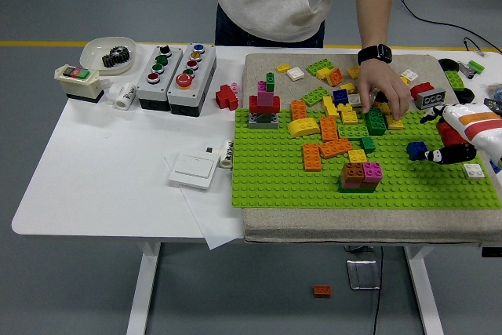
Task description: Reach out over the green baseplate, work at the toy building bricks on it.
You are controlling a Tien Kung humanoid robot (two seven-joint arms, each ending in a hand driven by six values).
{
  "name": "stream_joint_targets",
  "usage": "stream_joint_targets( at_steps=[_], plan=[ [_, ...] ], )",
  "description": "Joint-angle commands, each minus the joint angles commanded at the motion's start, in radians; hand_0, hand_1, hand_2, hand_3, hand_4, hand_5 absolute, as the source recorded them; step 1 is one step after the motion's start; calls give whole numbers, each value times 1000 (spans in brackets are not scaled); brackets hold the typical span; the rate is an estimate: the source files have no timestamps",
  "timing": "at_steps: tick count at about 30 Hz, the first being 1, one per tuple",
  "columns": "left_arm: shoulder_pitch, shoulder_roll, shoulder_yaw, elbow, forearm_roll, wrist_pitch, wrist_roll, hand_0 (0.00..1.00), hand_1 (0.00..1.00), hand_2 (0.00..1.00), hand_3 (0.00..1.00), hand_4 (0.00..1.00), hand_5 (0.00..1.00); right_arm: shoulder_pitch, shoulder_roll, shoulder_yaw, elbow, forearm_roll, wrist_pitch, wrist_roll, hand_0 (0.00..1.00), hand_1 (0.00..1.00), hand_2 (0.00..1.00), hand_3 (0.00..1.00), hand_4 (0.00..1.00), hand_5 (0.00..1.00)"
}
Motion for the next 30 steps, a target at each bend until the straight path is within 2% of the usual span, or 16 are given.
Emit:
stream_joint_targets(
  at_steps=[16, 27, 28, 30],
  plan=[
    [-2, 1, -3, -2, 7, -6, 4, 789, 776, 772, 595, 658, 664, 72, 54, -104, -103, -2, -6, 2, 691, 638, 685, 683, 867, 392],
    [0, 3, -8, -3, 17, -8, 7, 789, 776, 772, 595, 660, 666, 87, 67, -123, -147, -16, -9, 7, 690, 637, 685, 676, 859, 395],
    [0, 3, -9, -3, 19, -9, 8, 789, 777, 772, 596, 659, 666, 88, 67, -124, -150, -17, -12, 9, 682, 630, 673, 632, 838, 403],
    [-1, 3, -11, -3, 22, -10, 9, 789, 777, 772, 596, 659, 666, 89, 69, -127, -153, -21, -17, 11, 682, 630, 673, 632, 838, 403]
  ],
)
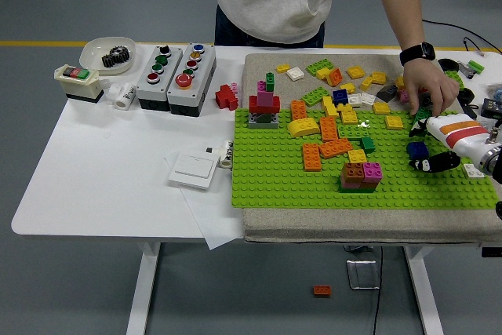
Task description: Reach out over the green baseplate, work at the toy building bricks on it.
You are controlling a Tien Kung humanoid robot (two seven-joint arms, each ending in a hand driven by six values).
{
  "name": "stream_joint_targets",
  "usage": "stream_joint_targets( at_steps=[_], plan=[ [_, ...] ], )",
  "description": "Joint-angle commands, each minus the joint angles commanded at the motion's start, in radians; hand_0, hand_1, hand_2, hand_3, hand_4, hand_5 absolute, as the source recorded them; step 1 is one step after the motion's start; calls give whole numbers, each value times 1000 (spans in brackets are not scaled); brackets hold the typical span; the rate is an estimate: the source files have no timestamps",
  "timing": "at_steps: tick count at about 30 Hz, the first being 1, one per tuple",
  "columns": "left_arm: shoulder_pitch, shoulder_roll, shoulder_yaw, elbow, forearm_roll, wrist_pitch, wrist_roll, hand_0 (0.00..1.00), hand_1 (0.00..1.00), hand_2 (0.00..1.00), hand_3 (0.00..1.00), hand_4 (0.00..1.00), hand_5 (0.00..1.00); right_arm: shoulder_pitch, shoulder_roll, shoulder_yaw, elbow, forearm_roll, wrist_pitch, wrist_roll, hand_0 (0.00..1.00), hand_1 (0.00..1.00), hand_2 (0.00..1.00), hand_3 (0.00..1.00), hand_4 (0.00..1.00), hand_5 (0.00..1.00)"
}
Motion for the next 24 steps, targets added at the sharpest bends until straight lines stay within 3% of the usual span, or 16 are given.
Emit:
stream_joint_targets(
  at_steps=[21, 24],
  plan=[
    [-4, 1, -5, -3, 11, -3, 3, 790, 777, 772, 595, 660, 665, 6, 8, -6, -25, -1, 5, -13, 678, 628, 670, 572, 800, 479],
    [-6, 1, -6, -3, 13, -3, 4, 790, 777, 772, 595, 660, 665, 7, 8, -5, -32, 4, -8, -11, 659, 610, 630, 545, 780, 501]
  ],
)
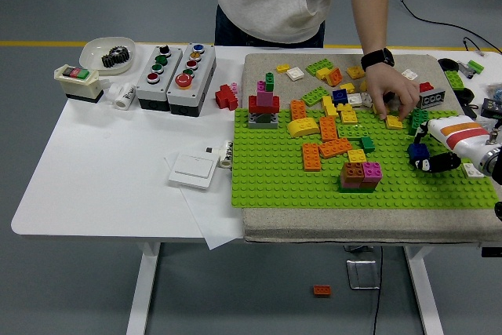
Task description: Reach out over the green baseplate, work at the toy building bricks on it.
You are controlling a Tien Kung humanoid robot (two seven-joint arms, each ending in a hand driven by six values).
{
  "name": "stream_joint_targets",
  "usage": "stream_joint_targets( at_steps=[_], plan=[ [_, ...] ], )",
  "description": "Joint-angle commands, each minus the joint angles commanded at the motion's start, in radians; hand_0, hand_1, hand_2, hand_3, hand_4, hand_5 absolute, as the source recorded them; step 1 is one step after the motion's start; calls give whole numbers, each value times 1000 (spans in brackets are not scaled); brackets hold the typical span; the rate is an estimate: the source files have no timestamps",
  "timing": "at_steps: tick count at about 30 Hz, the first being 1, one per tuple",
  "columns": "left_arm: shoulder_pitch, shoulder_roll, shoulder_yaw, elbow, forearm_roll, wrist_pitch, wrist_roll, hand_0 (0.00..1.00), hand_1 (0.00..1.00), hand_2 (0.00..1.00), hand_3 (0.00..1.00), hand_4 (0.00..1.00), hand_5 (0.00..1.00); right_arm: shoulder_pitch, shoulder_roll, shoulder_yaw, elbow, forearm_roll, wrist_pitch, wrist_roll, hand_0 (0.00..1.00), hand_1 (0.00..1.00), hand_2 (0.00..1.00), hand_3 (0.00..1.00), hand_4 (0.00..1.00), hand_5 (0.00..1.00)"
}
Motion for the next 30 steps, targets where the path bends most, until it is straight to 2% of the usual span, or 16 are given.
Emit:
stream_joint_targets(
  at_steps=[3, 4, 16, 30],
  plan=[
    [-1, 0, 0, 0, 0, 0, 0, 790, 777, 772, 595, 660, 665, 0, 0, 0, -8, 3, -9, 5, 659, 610, 630, 545, 780, 501],
    [-2, 0, 0, 0, 0, -1, 0, 790, 777, 772, 595, 661, 665, 0, -1, 1, -10, 3, -11, 6, 613, 579, 597, 528, 782, 560],
    [-5, 1, 12, -2, -15, 5, -2, 790, 777, 773, 595, 661, 663, 0, 2, -8, -20, -7, -30, 15, 589, 560, 578, 524, 766, 561],
    [-4, 0, 13, -1, -18, 5, -3, 791, 777, 773, 596, 661, 662, -11, -21, 12, 25, 1, -48, 31, 579, 548, 568, 518, 753, 572]
  ],
)
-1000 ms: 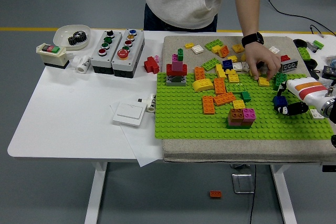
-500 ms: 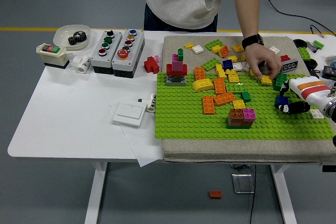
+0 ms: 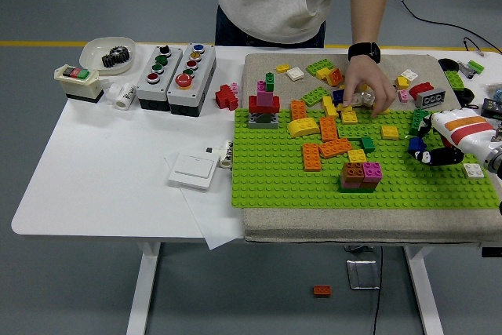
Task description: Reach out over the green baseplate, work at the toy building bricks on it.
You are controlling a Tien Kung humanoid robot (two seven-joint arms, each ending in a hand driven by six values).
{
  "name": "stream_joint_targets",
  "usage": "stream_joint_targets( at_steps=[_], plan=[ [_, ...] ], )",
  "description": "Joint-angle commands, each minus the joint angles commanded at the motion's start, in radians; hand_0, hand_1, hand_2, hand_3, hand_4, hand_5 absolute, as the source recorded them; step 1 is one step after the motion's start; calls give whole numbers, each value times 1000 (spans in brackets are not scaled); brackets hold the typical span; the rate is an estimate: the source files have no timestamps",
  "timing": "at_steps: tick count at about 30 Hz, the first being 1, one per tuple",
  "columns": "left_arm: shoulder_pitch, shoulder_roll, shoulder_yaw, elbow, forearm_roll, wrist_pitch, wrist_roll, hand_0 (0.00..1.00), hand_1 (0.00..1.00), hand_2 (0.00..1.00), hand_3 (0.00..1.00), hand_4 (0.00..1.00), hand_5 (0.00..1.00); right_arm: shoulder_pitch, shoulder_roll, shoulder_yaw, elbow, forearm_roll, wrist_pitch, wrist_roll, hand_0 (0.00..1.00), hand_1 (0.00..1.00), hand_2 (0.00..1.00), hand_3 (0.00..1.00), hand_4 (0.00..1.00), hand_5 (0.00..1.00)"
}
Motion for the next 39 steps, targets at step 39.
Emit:
stream_joint_targets(
  at_steps=[39],
  plan=[
    [11, -3, -4, 3, 8, 4, -2, 787, 777, 772, 595, 659, 662, -183, -180, 150, 528, -57, 61, 4, 573, 553, 572, 530, 747, 601]
  ],
)
